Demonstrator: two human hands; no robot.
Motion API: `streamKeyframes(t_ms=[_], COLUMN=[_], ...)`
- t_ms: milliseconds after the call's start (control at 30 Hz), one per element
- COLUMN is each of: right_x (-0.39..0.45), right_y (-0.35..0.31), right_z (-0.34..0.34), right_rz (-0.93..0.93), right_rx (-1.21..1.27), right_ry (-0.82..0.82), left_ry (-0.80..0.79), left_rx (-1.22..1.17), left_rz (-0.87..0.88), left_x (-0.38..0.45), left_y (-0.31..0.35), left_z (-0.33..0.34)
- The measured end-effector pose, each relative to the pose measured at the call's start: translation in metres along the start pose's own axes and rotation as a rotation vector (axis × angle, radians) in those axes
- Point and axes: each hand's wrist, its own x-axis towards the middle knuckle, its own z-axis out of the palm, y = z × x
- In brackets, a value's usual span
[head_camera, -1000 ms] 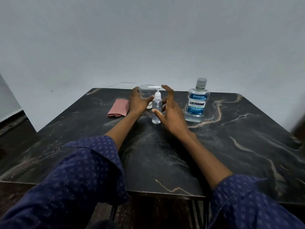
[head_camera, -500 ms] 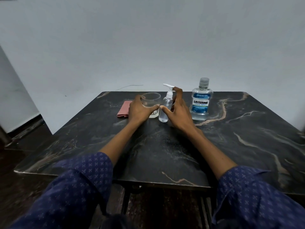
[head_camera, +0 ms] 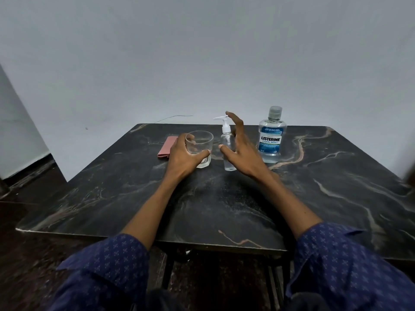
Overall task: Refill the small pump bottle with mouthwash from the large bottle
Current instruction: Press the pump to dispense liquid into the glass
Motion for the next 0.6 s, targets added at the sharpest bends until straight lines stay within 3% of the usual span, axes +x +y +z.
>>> streamKeyframes(t_ms=[600], right_x=[0.003], right_y=[0.000], right_z=[0.002], right_rz=[-0.001], right_rx=[0.045], right_ry=[0.045], left_ry=[-0.077], left_rx=[-0.054], left_rz=[0.086], left_x=[-0.013], left_y=[0.013], left_z=[-0.003])
